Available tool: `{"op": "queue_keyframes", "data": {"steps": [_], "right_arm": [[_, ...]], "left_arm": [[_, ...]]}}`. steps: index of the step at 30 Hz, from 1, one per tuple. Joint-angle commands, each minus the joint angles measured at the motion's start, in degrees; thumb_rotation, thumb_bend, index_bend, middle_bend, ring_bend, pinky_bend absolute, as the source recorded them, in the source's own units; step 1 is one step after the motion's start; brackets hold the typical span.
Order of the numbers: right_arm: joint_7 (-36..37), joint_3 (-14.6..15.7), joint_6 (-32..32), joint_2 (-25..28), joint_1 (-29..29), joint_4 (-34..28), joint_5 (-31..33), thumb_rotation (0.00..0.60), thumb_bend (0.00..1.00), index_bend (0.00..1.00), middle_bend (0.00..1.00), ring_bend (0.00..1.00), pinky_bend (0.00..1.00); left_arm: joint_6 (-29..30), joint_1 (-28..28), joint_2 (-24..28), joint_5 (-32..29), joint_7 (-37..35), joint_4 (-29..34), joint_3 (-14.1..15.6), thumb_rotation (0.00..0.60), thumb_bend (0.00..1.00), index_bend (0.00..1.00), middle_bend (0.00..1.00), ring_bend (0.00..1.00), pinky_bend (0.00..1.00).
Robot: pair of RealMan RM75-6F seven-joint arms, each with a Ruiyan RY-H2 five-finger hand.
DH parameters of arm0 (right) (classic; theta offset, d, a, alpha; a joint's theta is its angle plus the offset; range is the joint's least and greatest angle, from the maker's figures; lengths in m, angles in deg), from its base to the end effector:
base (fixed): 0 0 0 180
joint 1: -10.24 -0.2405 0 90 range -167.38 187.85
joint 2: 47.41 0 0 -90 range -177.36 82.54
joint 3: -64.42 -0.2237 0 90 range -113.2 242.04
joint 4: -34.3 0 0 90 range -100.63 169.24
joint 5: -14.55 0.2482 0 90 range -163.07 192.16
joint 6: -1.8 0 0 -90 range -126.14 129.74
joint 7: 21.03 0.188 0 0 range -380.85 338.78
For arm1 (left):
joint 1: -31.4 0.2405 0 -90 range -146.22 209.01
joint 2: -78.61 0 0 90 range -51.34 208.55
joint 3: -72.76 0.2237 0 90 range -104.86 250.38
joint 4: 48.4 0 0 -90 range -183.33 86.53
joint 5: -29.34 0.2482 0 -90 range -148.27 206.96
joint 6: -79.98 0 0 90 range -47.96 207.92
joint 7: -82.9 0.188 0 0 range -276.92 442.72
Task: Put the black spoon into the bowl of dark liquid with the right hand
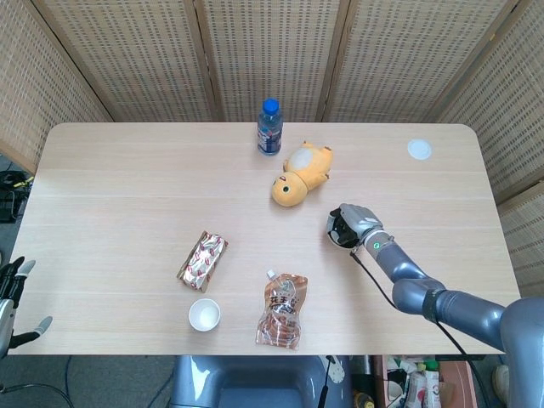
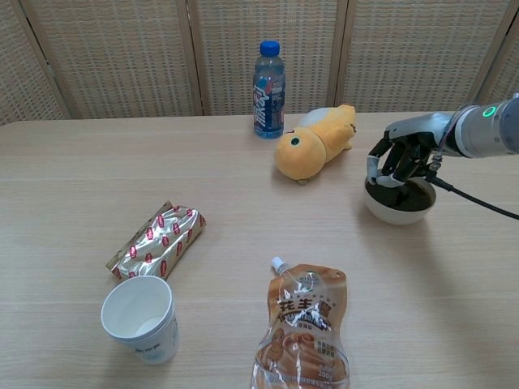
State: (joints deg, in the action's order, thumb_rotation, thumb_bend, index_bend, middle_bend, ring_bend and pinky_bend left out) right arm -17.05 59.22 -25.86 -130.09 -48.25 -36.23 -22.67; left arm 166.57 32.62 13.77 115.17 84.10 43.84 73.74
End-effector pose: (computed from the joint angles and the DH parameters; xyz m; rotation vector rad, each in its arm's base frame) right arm -0.1724 -0.4456 -0.0636 1.6883 -1.5654 0.6925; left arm -0.3212 0.1759 0.0992 -1.3468 -0.9904 -0.7899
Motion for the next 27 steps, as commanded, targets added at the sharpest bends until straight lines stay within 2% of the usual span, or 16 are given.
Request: {"op": "queue_keyframes", "data": {"steps": [1,9,14,17,23,27], "right_arm": [[-0.7,0.0,-1.0,0.1,0.4,-0.5,-0.1,0.600,0.02,0.58,0.88,0.89,0.99],[-2.2,-0.1,-3.0,0.5,0.9,-1.9,1.0,0.600,0.00,0.49,0.89,0.89,0.99],[-2.7,-0.4,-3.9,0.7,1.2,-2.5,1.4,0.600,0.00,0.48,0.89,0.89,0.99],[-2.0,-1.6,-5.1,1.3,2.1,-3.9,1.0,0.600,0.00,0.48,0.88,0.89,0.99],[0.7,-4.2,-9.9,4.8,5.5,-9.5,-2.5,0.600,0.00,0.48,0.79,0.89,0.99],[4.0,-5.7,-17.4,7.2,10.8,-15.2,-6.8,0.600,0.00,0.48,0.70,0.81,0.97]], "left_arm": [[0.1,0.1,0.0,0.1,-0.1,-0.1,0.0,0.600,0.23,0.00,0.00,0.00,0.00],[0.4,0.2,0.0,0.3,-0.2,-0.1,0.0,0.600,0.23,0.00,0.00,0.00,0.00],[0.7,0.3,0.1,0.5,-0.2,0.0,0.0,0.600,0.23,0.00,0.00,0.00,0.00],[0.7,0.3,0.2,0.4,-0.1,0.1,0.0,0.600,0.23,0.00,0.00,0.00,0.00],[1.0,0.2,0.5,0.5,0.1,0.3,-0.3,0.600,0.23,0.00,0.00,0.00,0.00],[1.2,0.2,0.7,0.3,0.6,0.5,-0.6,0.600,0.23,0.00,0.00,0.00,0.00]]}}
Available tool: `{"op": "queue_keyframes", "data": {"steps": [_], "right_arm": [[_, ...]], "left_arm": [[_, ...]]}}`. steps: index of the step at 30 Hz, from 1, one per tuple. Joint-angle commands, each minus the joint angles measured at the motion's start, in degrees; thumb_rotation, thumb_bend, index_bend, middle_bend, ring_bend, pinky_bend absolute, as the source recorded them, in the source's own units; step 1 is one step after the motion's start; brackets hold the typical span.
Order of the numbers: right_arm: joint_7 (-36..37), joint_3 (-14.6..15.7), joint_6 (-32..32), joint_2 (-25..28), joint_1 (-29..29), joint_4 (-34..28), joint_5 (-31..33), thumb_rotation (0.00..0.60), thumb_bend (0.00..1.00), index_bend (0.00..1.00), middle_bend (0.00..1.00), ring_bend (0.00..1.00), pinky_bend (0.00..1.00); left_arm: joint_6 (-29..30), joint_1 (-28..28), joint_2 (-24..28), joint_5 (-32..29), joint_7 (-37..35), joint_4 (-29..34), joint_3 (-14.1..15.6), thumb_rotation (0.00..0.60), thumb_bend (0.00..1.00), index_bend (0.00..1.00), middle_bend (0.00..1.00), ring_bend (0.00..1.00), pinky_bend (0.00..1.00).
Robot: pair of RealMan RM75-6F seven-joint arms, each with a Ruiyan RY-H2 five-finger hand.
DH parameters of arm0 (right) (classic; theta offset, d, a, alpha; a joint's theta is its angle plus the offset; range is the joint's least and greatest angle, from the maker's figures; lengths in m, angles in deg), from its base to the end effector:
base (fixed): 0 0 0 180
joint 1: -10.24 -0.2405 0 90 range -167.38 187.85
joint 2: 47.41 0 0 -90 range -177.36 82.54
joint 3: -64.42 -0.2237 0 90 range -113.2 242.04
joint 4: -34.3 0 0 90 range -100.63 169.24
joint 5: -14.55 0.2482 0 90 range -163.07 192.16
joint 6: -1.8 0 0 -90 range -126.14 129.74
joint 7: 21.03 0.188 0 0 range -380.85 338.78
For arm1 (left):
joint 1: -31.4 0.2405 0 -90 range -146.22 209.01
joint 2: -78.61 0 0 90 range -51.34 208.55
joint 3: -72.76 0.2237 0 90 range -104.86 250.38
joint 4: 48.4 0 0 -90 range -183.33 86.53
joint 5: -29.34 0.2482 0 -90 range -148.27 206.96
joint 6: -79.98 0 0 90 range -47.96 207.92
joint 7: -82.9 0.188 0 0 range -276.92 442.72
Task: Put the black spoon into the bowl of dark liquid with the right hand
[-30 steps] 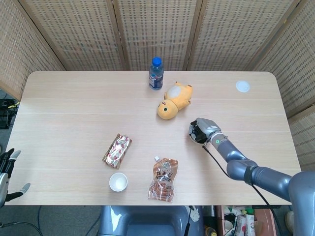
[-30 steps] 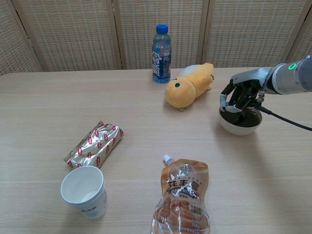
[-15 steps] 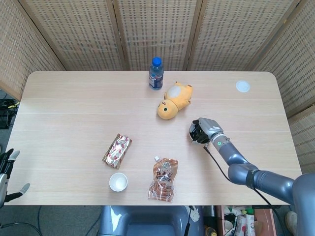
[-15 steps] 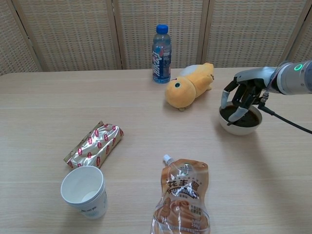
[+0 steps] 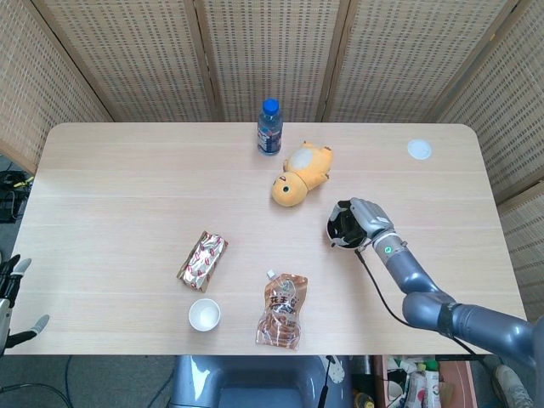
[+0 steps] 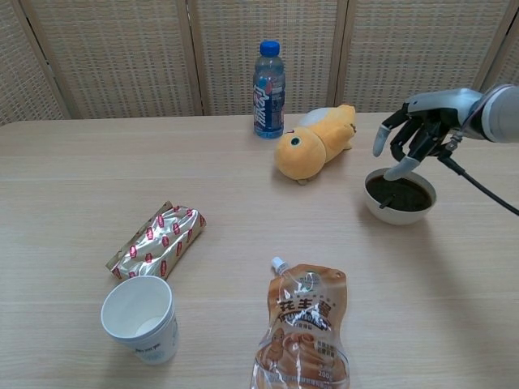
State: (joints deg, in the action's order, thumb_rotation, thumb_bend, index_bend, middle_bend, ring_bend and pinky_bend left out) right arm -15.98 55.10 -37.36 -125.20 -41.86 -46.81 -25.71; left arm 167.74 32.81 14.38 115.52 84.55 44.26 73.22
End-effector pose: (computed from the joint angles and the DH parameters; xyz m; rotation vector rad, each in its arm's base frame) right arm -0.1634 -0.4321 -0.0301 1.5565 -1.5536 0.8912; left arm -0.3184 0.1776 0.1063 -1.3385 -0.9594 -0.8004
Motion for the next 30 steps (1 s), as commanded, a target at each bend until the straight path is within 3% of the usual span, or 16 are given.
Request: {"op": "queue_keyframes", "data": {"steps": [1,6,10,14,21,25,30], "right_arm": [[4.0,-1.8,-7.9,3.0,6.0,-6.3,-5.3,0.600,0.00,0.48,0.68,0.79,0.96],[3.3,0.0,-20.1,3.7,12.6,-9.4,-13.3,0.600,0.00,0.48,0.58,0.61,0.82],[0.1,1.9,-30.8,1.9,17.5,-9.4,-18.9,0.600,0.00,0.48,0.50,0.52,0.76],[-3.5,4.2,-40.6,0.0,22.7,-9.5,-24.0,0.600,0.04,0.44,0.40,0.38,0.62],[-8.9,8.2,-49.2,-0.1,29.5,-10.6,-29.7,0.600,0.17,0.29,0.17,0.09,0.20],[-12.0,10.2,-51.9,-0.3,32.7,-10.7,-31.8,0.600,0.18,0.22,0.10,0.01,0.11],[-15.1,12.5,-53.9,-0.6,35.9,-10.9,-35.0,0.600,0.18,0.18,0.05,0.00,0.06]], "left_arm": [[-0.1,-0.1,0.1,-0.1,0.3,0.2,-0.1,0.600,0.23,0.00,0.00,0.00,0.00],[-0.3,-0.5,0.2,0.2,1.4,0.7,-0.2,0.600,0.23,0.00,0.00,0.00,0.00],[-1.0,-1.2,-0.2,1.0,1.4,0.9,-0.2,0.600,0.23,0.00,0.00,0.00,0.00],[-1.1,-1.8,-0.8,1.8,2.6,0.6,-0.3,0.600,0.23,0.00,0.00,0.00,0.00],[-0.7,-2.3,-1.6,2.9,3.2,0.2,-0.4,0.600,0.23,0.00,0.00,0.00,0.00],[-0.2,-2.2,-2.0,3.2,2.9,-0.4,-0.3,0.600,0.23,0.00,0.00,0.00,0.00],[0.8,-1.7,-2.2,4.3,3.6,-0.5,0.3,0.600,0.23,0.00,0.00,0.00,0.00]]}}
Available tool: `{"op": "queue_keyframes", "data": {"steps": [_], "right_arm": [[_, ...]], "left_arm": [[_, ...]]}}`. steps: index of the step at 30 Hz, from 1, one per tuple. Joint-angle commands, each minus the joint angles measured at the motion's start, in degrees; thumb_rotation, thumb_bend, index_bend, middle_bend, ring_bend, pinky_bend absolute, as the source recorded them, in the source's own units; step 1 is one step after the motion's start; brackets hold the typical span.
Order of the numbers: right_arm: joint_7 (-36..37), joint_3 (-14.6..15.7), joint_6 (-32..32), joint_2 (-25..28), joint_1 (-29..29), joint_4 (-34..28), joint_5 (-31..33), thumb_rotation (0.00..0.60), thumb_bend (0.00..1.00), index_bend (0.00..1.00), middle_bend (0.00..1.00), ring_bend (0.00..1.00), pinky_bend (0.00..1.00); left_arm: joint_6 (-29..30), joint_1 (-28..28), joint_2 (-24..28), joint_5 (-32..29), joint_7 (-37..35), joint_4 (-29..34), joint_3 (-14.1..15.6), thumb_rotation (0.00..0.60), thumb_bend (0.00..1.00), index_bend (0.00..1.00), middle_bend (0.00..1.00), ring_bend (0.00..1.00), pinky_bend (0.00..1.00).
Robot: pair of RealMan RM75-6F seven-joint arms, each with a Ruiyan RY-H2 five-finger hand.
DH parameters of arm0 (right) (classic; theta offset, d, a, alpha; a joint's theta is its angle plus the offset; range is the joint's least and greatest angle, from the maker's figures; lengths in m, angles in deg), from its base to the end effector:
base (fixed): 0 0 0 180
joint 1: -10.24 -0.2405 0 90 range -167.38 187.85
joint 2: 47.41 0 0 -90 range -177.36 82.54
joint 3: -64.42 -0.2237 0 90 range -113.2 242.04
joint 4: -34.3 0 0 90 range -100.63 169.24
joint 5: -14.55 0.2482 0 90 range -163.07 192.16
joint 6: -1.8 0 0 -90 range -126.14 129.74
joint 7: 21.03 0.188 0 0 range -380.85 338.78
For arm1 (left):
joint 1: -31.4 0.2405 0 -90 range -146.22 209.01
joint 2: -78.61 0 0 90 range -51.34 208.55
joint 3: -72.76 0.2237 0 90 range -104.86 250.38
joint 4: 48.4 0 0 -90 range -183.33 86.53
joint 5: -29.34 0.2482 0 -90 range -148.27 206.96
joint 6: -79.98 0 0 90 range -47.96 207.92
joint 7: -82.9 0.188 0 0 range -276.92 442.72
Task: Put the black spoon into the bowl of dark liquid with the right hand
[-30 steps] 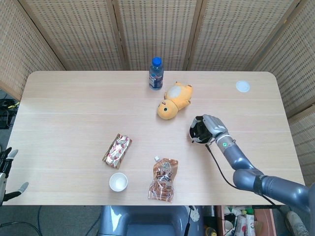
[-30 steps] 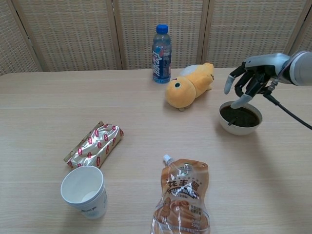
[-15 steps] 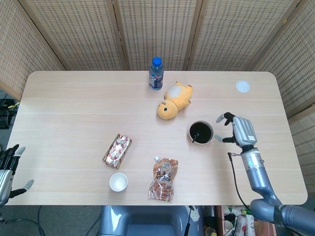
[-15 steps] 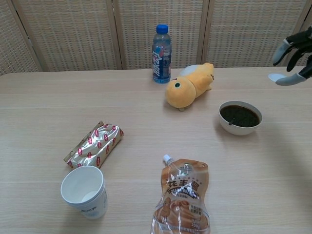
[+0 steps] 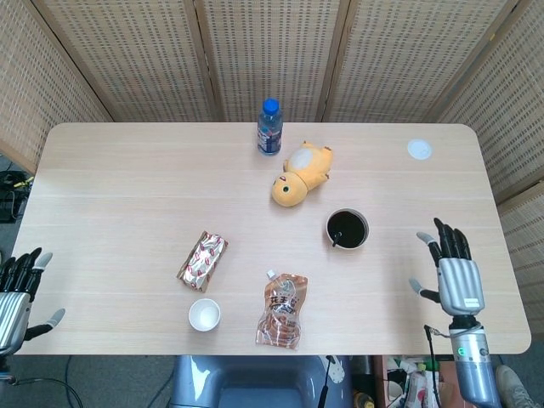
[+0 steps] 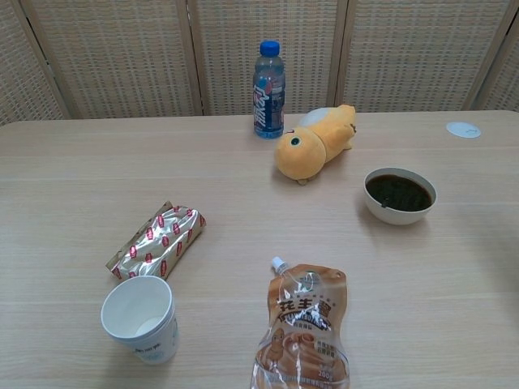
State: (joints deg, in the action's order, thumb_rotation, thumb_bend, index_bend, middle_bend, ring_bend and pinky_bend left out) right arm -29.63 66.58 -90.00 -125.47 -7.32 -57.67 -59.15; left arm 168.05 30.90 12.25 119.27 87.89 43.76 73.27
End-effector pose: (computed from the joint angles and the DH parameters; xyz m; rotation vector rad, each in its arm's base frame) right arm -0.2479 -0.2578 0.0508 1.3238 -0.9241 0.9989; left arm -0.2974 0.1882 0.0919 -1.4224 -0.8886 -0.8432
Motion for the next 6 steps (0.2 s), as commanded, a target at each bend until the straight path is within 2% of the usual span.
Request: {"op": "queue_keyframes", "data": {"steps": [1,6], "right_arm": [[-2.1,1.3,-1.8,-0.6,2.2,-0.1,-2.3,0.600,0.18,0.18,0.05,0.00,0.05],[-2.8,2.2,-2.7,-1.2,4.3,-0.6,-4.2,0.600,0.18,0.17,0.04,0.00,0.04]], "left_arm": [[0.8,0.4,-0.2,0.9,0.3,0.0,0.5,0.600,0.23,0.00,0.00,0.00,0.00],[1.4,0.7,-0.3,1.4,1.0,0.3,0.8,0.600,0.23,0.00,0.00,0.00,0.00]]}}
